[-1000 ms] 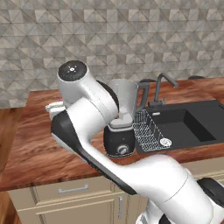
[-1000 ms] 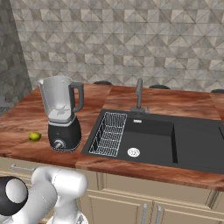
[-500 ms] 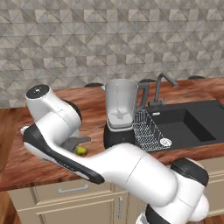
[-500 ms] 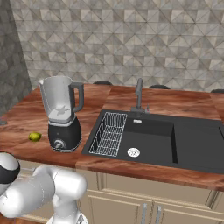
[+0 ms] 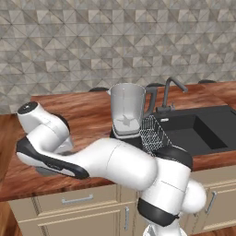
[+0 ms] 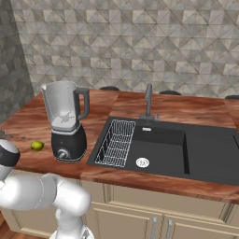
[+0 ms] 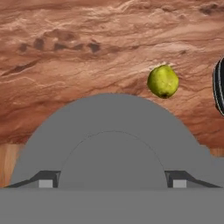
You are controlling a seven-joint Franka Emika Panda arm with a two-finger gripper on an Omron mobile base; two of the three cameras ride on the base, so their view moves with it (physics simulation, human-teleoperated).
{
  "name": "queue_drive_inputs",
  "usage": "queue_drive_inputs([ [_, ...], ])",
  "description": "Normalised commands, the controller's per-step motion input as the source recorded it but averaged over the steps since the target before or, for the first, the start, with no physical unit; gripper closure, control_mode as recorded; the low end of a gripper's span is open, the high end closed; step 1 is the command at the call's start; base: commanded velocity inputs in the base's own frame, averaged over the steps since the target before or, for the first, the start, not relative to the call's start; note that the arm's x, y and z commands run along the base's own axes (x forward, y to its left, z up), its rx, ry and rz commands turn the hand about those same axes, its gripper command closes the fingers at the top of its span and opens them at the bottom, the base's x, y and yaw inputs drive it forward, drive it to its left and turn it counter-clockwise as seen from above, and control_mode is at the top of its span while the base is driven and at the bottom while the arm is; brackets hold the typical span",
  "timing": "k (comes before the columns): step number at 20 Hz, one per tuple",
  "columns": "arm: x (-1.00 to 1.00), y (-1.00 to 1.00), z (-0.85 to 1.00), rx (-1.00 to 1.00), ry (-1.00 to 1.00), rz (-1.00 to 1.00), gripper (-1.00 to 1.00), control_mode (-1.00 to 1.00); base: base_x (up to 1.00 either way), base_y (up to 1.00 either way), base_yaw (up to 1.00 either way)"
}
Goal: Open the blender lid, put the pear in the blender, close the lid, and start the blender.
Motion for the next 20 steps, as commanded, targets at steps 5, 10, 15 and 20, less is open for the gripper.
queue_drive_inputs([
  [5,0.35,0.0,-0.49,0.0,0.0,-0.03,1.0,-1.0,0.0,0.0,0.0],
  [10,0.26,0.14,-0.34,0.0,-0.04,-0.07,1.0,-1.0,0.0,0.0,0.0],
  [15,0.12,0.12,-0.36,0.01,-0.09,-0.09,1.0,-1.0,0.0,0.0,0.0],
  [20,0.18,0.03,-0.28,0.03,-0.05,-0.09,1.0,-1.0,0.0,0.0,0.0],
])
